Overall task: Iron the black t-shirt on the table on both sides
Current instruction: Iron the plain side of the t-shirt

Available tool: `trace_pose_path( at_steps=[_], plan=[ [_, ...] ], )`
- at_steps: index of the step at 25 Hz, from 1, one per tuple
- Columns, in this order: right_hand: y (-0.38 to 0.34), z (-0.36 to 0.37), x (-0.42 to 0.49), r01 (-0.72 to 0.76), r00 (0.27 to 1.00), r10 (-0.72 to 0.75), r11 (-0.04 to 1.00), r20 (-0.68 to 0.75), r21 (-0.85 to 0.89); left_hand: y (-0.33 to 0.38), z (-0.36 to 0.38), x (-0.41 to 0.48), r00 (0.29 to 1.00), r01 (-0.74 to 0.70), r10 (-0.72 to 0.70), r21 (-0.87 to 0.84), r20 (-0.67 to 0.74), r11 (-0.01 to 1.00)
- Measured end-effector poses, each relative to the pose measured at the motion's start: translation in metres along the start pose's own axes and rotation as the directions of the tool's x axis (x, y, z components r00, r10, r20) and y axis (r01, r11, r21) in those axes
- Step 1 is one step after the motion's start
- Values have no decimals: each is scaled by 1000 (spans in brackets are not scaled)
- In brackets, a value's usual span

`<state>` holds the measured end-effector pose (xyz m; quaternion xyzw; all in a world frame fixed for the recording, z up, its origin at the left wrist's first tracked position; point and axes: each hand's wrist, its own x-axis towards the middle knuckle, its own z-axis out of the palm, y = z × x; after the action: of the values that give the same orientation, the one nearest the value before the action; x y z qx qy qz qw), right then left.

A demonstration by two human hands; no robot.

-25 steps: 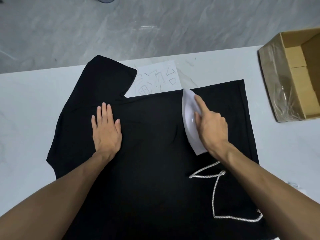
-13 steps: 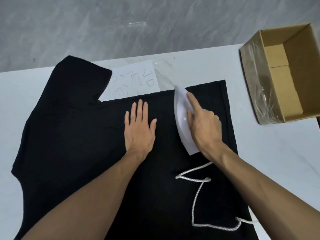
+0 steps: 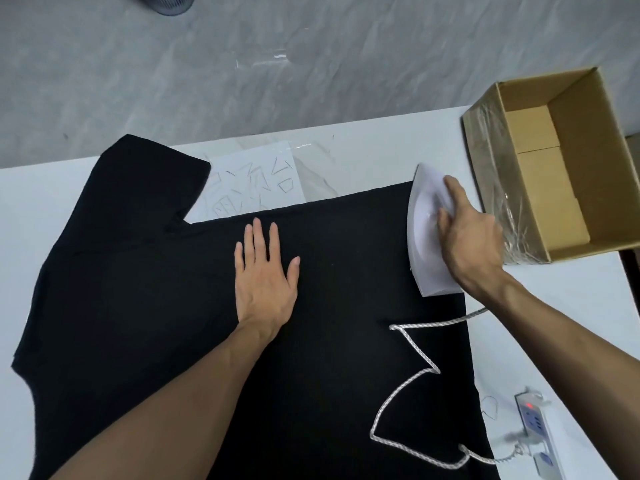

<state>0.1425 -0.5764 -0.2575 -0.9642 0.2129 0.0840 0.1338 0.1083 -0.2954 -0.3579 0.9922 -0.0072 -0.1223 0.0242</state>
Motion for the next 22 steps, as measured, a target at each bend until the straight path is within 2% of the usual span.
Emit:
trace_pose_path(
  at_steps=[5, 8, 13, 16, 19, 20, 22],
  plan=[
    [-5, -19, -4, -87, 996, 86, 996, 11, 8, 0, 1, 0, 1000, 0, -1, -10, -14, 1000],
    [-29, -27, -26, 19, 999, -21, 998, 29, 66, -2, 2, -1, 1000, 0, -1, -63, -20, 998],
    [-100, 22, -75, 234, 929, -229, 972, 292, 18, -2, 0, -3, 997, 21, -44, -306, -68, 952],
    [-113, 47, -86, 289, 921, -255, 954, 294, -78, -4, 3, -2, 990, 42, -101, -464, -102, 885],
    [-112, 50, -85, 278, 925, -236, 955, 299, -103, -2, 0, -2, 986, 37, -113, -499, -123, 866],
    [-113, 48, -86, 270, 926, -232, 958, 298, -93, -4, -2, -4, 986, 23, -110, -562, -122, 827],
    [-119, 43, -90, 252, 931, -224, 966, 289, -63, -17, -13, -8, 985, 5, -129, -736, -112, 677]
  ],
)
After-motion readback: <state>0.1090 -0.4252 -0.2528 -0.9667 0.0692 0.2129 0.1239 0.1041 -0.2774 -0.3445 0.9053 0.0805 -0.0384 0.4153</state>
